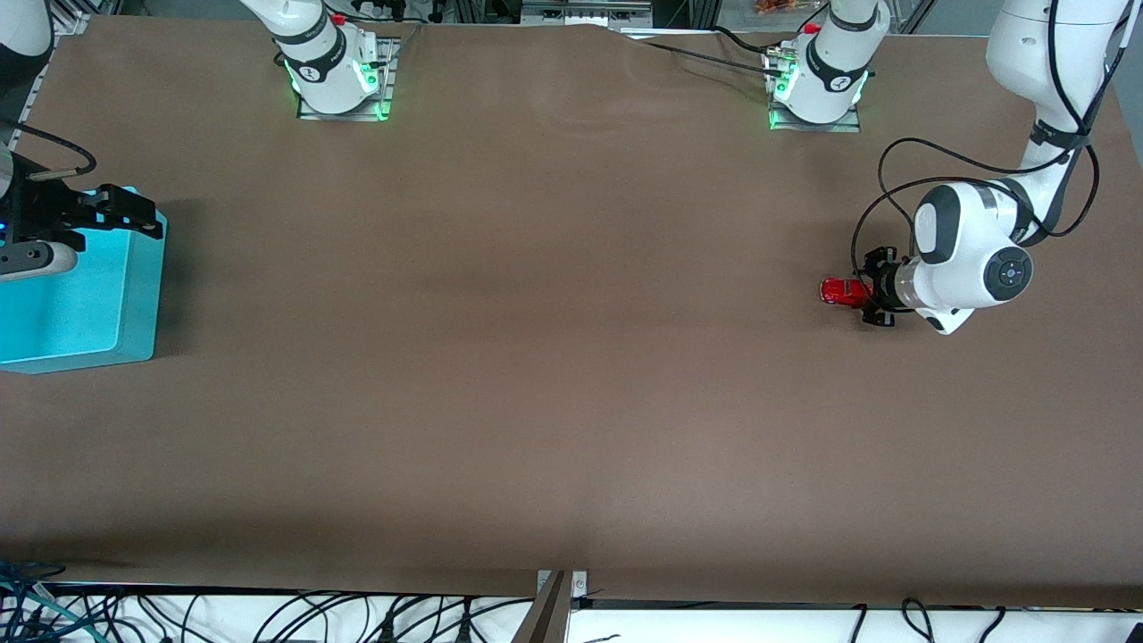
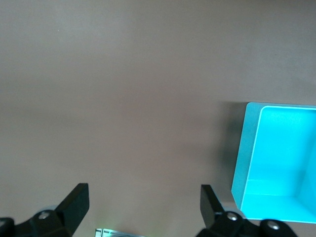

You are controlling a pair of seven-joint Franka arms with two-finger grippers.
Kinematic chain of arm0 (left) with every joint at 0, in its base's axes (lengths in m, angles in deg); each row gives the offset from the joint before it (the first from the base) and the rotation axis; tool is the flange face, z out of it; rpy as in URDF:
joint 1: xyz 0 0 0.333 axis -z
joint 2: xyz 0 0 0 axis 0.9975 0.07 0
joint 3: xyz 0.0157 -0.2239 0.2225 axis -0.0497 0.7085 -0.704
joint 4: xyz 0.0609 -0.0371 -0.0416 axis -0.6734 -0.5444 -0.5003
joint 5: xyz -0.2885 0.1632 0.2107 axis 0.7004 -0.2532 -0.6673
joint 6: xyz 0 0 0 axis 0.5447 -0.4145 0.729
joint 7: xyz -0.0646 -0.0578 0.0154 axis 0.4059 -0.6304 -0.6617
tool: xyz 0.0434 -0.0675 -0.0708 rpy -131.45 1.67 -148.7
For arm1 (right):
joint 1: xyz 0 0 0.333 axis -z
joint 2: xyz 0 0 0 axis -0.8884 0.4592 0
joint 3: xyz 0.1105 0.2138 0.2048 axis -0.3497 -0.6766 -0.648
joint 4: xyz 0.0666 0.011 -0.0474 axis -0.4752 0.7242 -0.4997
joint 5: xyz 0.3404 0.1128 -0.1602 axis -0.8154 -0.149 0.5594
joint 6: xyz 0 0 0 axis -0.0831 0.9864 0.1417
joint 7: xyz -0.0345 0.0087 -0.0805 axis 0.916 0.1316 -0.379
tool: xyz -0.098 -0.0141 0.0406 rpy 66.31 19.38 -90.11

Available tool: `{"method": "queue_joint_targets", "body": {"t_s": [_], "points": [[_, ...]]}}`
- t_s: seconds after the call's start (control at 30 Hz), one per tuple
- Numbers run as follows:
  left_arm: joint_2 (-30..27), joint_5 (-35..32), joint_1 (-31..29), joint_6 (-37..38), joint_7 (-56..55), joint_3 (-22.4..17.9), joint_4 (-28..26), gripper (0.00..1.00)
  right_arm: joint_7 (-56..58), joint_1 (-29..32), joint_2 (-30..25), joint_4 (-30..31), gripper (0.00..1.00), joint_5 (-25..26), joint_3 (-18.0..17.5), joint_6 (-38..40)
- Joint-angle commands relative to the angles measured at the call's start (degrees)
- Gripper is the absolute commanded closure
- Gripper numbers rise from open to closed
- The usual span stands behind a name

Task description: Wind red beetle toy and store in blue box

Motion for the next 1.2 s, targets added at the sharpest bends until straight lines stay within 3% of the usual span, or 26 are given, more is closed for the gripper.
{"method": "queue_joint_targets", "body": {"t_s": [0.0, 0.33, 0.83, 1.17], "points": [[-0.5, 0.6, -0.2, -0.5, -1.9, 2.8, 0.0, 1.00, -0.7, -0.1, -0.1, -0.7, 0.00, 0.9, -0.1, 0.6], [-0.6, 1.0, -0.5, -0.4, -5.4, 8.2, 0.9, 1.00, -0.6, -0.1, -0.3, -0.8, 0.00, 0.9, -0.1, 0.8], [4.3, 0.9, -0.4, -3.2, -6.6, 8.0, 1.8, 1.00, -0.7, -0.1, -0.3, -0.8, 0.00, 0.7, -0.1, 0.7], [5.4, 0.1, 0.2, -3.2, -6.5, 3.9, 2.6, 1.00, -0.8, -0.1, -0.4, -0.8, 0.00, 0.2, -0.2, 0.8]]}}
